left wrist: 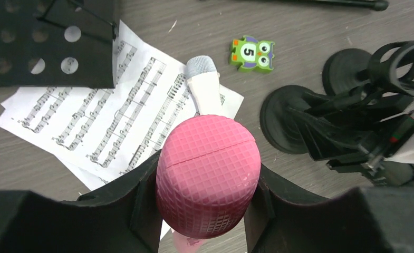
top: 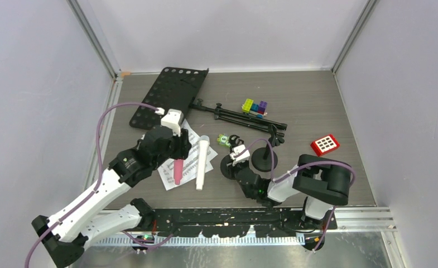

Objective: Pack up the instrument practice props

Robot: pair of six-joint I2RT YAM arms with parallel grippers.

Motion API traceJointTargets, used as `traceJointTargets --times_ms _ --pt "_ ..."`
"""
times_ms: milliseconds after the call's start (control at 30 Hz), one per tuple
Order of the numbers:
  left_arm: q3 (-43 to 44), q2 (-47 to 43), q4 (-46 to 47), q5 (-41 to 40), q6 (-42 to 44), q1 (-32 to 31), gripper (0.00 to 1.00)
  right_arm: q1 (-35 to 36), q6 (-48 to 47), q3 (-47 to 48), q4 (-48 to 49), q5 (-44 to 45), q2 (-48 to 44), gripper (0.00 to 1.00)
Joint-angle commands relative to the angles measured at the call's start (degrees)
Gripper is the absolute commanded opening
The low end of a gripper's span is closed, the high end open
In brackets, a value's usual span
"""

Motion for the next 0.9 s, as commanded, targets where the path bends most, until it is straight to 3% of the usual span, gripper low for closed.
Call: traceJointTargets --times_ms 0,267,400,433,633,800,867 --pt "-0.69 1.94 2.2 0.06 -2.53 -0.09 0.0 -0.02 1.7 0.73 -3.13 -3.73 -5.0 0.44" --pt "-3.58 7.52 6.44 4.82 -2.04 2.9 0.0 0.07 3.46 1.17 -16.23 -5.79 -17.07 0.66" --pt "-4.9 10.55 9.19 9.04 -2.53 7.12 0.0 0.4 5.24 0.52 -23.73 -8.33 -24.8 0.94" --pt "-5.05 11.64 9.95 10.1 -2.68 8.5 0.0 0.83 4.99 0.74 -26.05 -8.42 -26.37 0.97" --pt "-2.44 21.52 12.29 16.41 -1.69 11.11 0.0 3.48 3.9 2.74 -39.69 -10.08 -36.54 1.0" --pt "-0.18 28.39 14.69 16.42 -1.06 11.19 0.01 5.45 3.62 4.21 -48.1 -10.48 -44.33 1.0" --pt "0.34 30.13 15.87 15.68 -1.06 11.26 0.07 6.07 2.56 4.22 -49.68 -10.36 -46.78 1.0"
